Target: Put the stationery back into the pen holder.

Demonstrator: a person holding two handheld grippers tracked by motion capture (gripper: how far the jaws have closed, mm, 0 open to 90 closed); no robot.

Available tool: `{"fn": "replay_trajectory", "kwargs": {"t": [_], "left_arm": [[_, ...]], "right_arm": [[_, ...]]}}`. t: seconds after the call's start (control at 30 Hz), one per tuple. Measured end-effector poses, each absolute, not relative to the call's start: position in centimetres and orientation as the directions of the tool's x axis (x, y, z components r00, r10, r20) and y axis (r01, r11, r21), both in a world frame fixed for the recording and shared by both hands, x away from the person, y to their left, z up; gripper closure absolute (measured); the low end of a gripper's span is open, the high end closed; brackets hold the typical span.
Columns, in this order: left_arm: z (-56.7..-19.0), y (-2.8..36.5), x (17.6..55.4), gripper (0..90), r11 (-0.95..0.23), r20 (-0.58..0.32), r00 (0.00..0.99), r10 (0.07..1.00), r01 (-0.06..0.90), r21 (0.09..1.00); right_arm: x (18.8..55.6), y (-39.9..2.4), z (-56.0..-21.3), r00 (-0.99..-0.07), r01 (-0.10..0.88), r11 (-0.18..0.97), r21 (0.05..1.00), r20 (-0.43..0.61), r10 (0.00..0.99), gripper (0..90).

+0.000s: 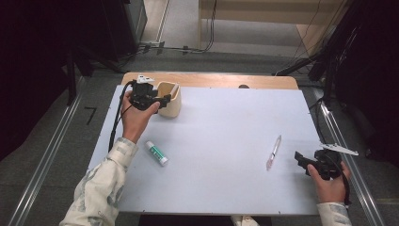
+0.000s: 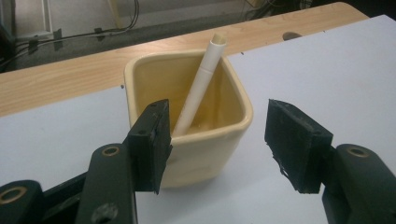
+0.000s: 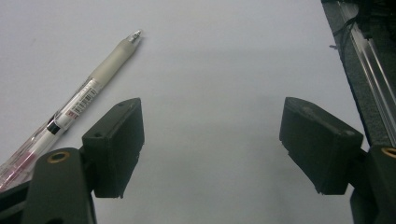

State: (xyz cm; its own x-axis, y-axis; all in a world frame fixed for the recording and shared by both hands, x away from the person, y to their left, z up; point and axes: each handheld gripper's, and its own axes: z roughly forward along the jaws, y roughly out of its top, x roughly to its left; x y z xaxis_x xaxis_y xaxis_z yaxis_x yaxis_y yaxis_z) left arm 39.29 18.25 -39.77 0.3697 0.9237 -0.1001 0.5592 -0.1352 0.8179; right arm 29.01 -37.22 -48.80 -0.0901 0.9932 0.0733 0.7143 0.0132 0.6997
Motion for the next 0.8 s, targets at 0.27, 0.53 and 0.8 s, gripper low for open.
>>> {"fn": "replay_trajectory", "kwargs": {"t": [0.27,0.53,0.8], "left_arm": [[-40.5,18.4,37.6,41.0,-0.123,-0.109,0.351,0.930,0.577,0.807],[-41.5,18.9,36.4,41.1,-0.107,-0.125,0.330,0.936,0.602,0.791],[-42.4,19.1,35.6,41.1,-0.126,-0.115,0.336,0.935,0.615,0.779]], "right_arm": [[29.0,-37.2,-48.8,-0.091,0.714,0.015,0.700,0.071,0.993,20.7],[29.0,-37.1,-48.8,-0.092,0.714,0.017,0.700,0.070,0.993,20.7],[29.0,-37.0,-48.8,-0.094,0.714,0.019,0.700,0.069,0.993,20.7]]}}
